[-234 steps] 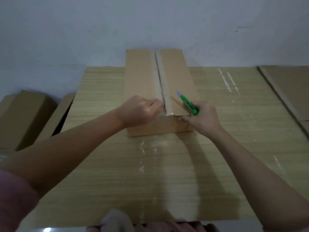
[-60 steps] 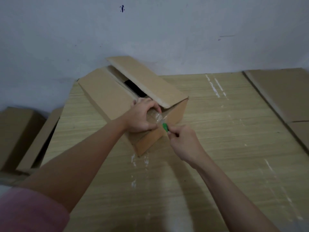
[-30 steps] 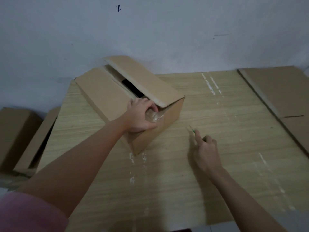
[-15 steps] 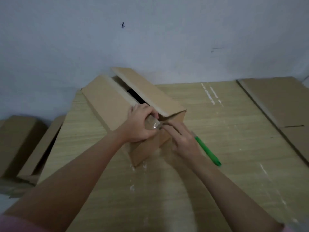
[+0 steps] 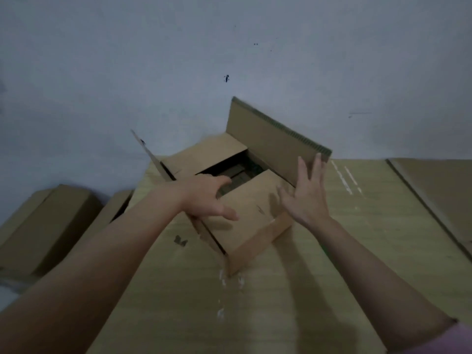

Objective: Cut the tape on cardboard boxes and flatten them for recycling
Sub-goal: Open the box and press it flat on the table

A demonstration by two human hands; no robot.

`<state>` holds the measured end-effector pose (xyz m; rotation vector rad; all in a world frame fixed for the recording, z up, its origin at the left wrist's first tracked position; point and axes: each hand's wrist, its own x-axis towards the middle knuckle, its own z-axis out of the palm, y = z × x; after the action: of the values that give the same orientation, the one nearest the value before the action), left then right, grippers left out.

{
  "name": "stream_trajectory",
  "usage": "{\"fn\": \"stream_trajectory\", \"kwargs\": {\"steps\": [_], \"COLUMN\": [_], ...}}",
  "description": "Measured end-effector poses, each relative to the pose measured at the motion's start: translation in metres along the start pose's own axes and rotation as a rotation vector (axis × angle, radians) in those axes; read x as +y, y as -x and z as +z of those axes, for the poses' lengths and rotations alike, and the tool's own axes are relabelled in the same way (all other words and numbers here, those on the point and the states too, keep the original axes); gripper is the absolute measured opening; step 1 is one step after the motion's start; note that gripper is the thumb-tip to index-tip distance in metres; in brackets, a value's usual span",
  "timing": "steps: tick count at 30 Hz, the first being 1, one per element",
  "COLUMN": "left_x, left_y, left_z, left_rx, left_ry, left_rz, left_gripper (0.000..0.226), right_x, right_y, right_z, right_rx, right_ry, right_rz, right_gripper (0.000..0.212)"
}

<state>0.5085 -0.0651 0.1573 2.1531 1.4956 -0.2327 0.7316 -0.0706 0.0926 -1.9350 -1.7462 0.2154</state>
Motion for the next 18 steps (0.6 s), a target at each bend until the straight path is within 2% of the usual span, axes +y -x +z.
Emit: {"fn": "stream_trajectory", "kwargs": {"steps": [2, 3, 4, 6, 7, 9, 11, 14, 16, 18], "left_x": [-0.01, -0.016, -0.022, -0.033, -0.035, -0.033, -0.03, -0.023, -0.015, -0.005], "left_y": [-0.001, -0.002, -0.004, -0.004, -0.003, -0.002, -0.003, -0.002, 0.003, 0.01], "left_z": [0.014, 0.026, 0.041, 0.074, 0.086, 0.102, 0.107, 0.104, 0.103, 0.102], "left_rx": [-0.045, -0.031, 0.051, 0.352, 0.474, 0.608, 0.66, 0.637, 0.589, 0.614], "left_ry": [0.162, 0.135, 0.045, -0.056, -0.029, 0.104, 0.223, 0.402, 0.606, 0.714], "left_rz": [-0.08, -0.095, -0.091, -0.071, -0.074, -0.117, -0.151, -0.123, -0.041, 0.118], "left_gripper": [0.099, 0.098, 0.095, 0.096, 0.1, 0.105, 0.1, 0.068, 0.053, 0.05], "right_x": [-0.001, -0.001, 0.0, 0.004, 0.007, 0.013, 0.016, 0.01, 0.001, -0.01], "right_y": [-0.003, -0.004, -0.004, -0.006, -0.008, -0.012, -0.017, -0.025, -0.026, -0.021], "right_z": [0.001, 0.002, 0.004, 0.004, 0.003, -0.001, -0.009, -0.022, -0.027, -0.026], "right_rx": [-0.053, -0.076, -0.087, -0.088, -0.095, -0.135, -0.199, -0.24, -0.254, -0.29], "right_ry": [0.055, 0.08, 0.104, 0.144, 0.164, 0.2, 0.216, 0.175, 0.098, 0.057], "right_rz": [0.009, 0.007, 0.002, -0.002, 0.004, 0.026, 0.054, 0.078, 0.1, 0.114], "right_gripper": [0.087, 0.089, 0.09, 0.09, 0.09, 0.092, 0.093, 0.09, 0.089, 0.089]}}
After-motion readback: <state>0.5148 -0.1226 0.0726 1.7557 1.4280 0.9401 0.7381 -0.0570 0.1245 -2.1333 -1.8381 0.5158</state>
